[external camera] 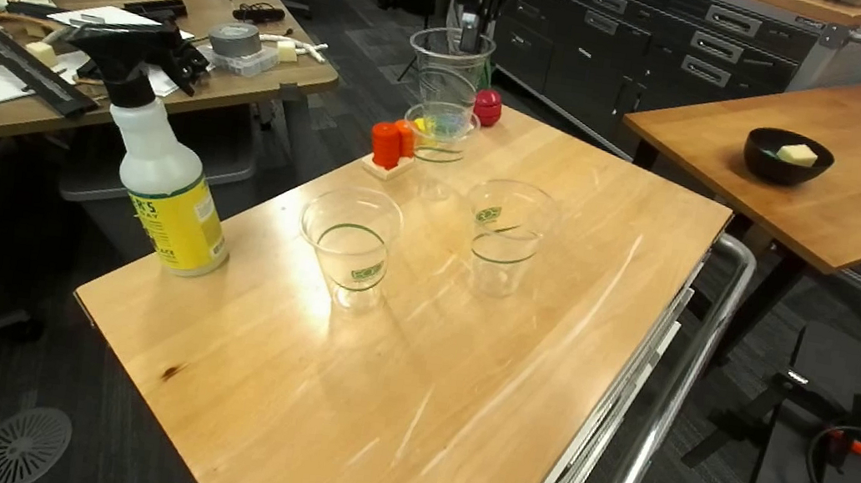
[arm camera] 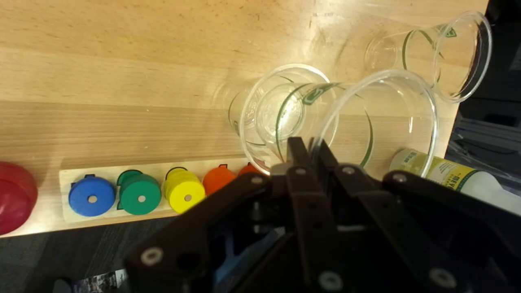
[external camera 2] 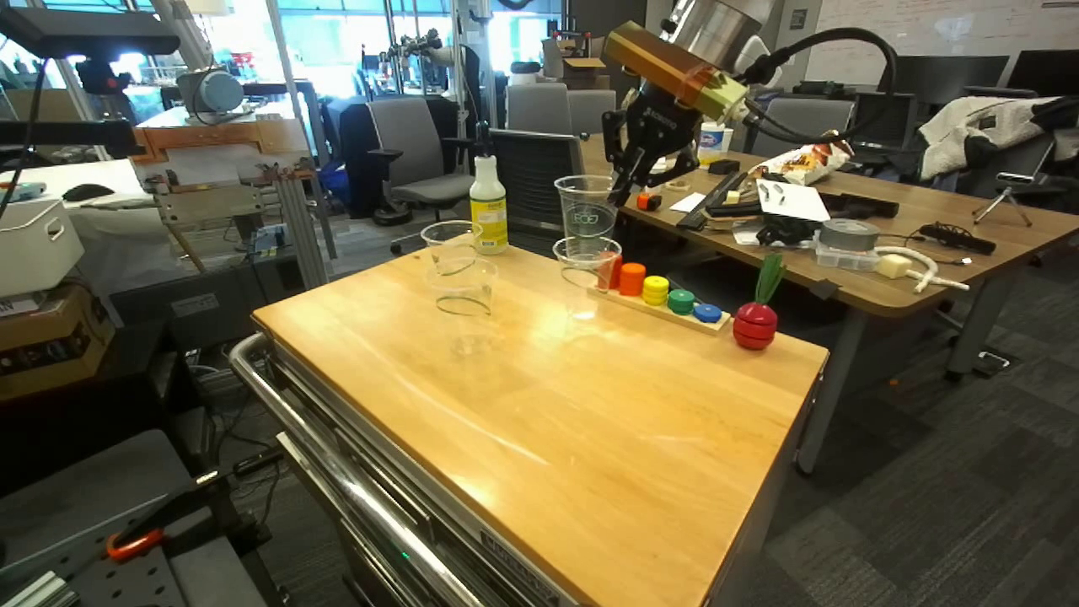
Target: Stack up the plastic cups on each other.
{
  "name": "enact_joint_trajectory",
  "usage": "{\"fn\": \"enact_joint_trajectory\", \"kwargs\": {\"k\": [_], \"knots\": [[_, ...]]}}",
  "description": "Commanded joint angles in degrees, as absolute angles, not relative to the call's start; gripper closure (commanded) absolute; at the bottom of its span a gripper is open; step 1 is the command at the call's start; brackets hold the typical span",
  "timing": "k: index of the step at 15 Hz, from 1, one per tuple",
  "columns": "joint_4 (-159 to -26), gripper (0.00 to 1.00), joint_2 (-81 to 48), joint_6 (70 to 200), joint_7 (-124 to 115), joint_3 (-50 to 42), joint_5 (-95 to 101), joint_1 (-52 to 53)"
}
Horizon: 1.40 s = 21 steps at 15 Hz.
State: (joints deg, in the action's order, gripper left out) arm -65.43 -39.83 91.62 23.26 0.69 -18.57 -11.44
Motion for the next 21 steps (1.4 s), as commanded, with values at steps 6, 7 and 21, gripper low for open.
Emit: {"fn": "enact_joint_trajectory", "kwargs": {"k": [6, 7, 21], "knots": [[-63.0, 0.51, -42.3, 90.5, 24.8, 2.1, -18.0, -12.7], [-63.2, 0.42, -42.2, 90.6, 24.9, 2.1, -18.0, -12.7], [-68.0, 0.00, -43.6, 102.5, 24.5, 1.3, -13.3, -10.2]]}}
